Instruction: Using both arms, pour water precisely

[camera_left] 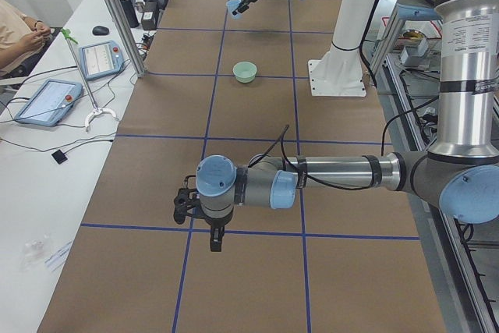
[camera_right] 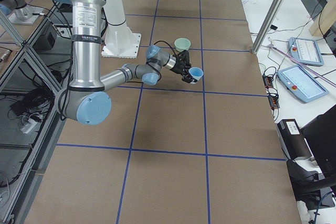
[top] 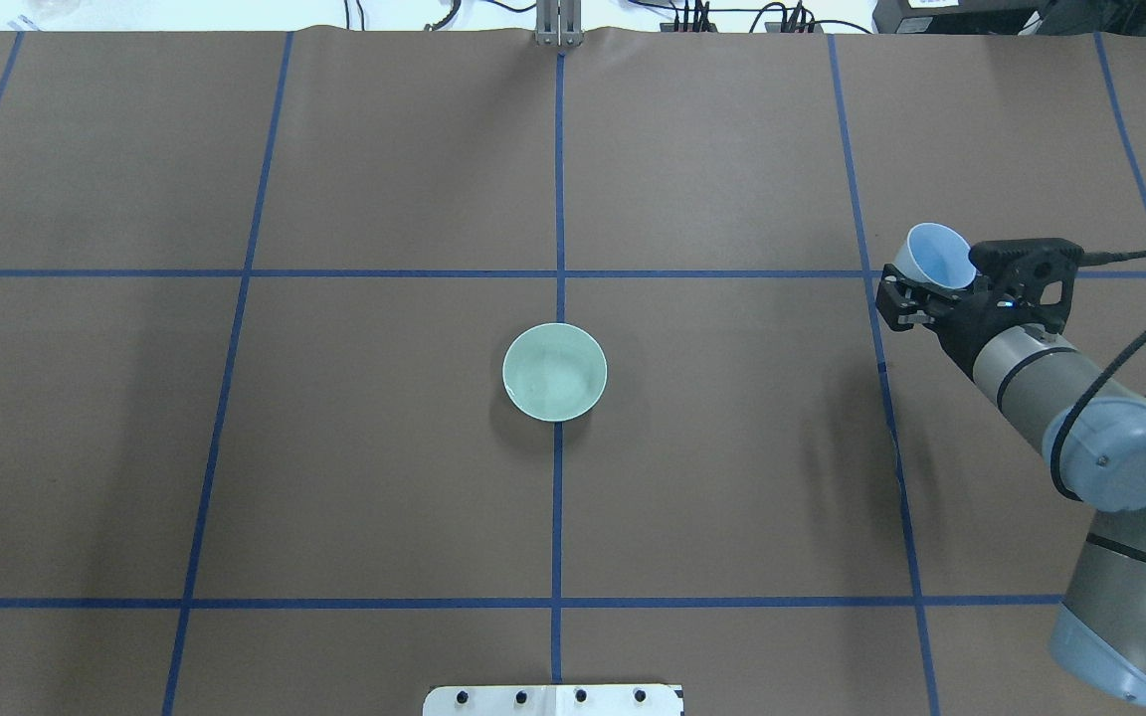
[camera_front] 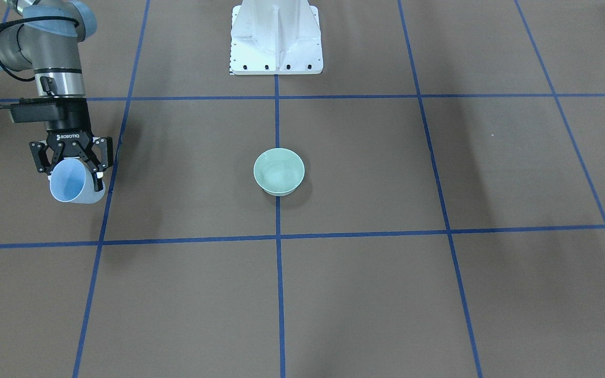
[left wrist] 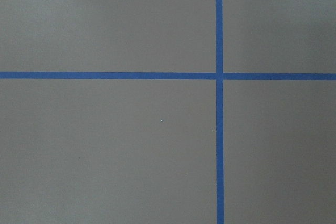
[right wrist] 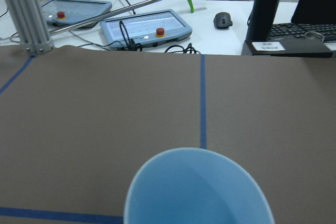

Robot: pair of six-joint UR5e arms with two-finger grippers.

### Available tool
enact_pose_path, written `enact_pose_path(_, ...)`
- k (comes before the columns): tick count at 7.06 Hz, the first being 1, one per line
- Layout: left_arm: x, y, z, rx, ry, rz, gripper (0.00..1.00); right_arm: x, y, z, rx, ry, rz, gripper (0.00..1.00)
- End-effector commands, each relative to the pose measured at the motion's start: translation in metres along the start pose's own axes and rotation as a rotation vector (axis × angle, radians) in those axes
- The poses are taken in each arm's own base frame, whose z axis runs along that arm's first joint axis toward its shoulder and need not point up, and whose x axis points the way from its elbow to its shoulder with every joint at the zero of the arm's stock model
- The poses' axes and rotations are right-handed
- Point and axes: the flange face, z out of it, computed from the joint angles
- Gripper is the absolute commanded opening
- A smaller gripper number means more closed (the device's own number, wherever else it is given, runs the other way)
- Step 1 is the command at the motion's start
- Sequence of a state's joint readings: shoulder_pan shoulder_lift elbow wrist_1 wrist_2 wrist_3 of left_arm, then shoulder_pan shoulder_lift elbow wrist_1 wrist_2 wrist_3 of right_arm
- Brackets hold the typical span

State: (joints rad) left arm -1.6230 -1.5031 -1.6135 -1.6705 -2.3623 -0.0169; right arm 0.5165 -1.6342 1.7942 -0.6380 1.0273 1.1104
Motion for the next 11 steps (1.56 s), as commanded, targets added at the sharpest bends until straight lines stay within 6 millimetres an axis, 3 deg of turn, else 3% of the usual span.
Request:
enact_pose_path(1,0.001,0.000,-0.001,0.001,0.000,0.001,1.00,0.076,0.058,0.027,0.120,0.004,0.010,0.00)
enact_pose_path(3,0.001,-0.001,0.000,0.000,0.000,0.003,1.00,0.107,0.072,0.026,0.133,0.052,-0.118,0.00)
enact_pose_path(4,0.001,-0.001,0.000,0.000,0.000,0.003,1.00,0.120,0.080,0.031,0.142,0.087,-0.145,0.51)
enact_pose_path(5,0.001,-0.001,0.000,0.000,0.000,0.003,1.00,0.124,0.087,0.034,0.146,0.098,-0.156,0.64)
enact_pose_path(6,0.002,-0.002,-0.001,0.001,0.000,0.004,1.00,0.123,0.087,0.034,0.149,0.096,-0.151,0.99)
enact_pose_path(11,0.004,-0.005,-0.002,0.006,0.000,0.008,1.00,0.121,0.068,0.021,0.188,0.020,-0.135,1.00)
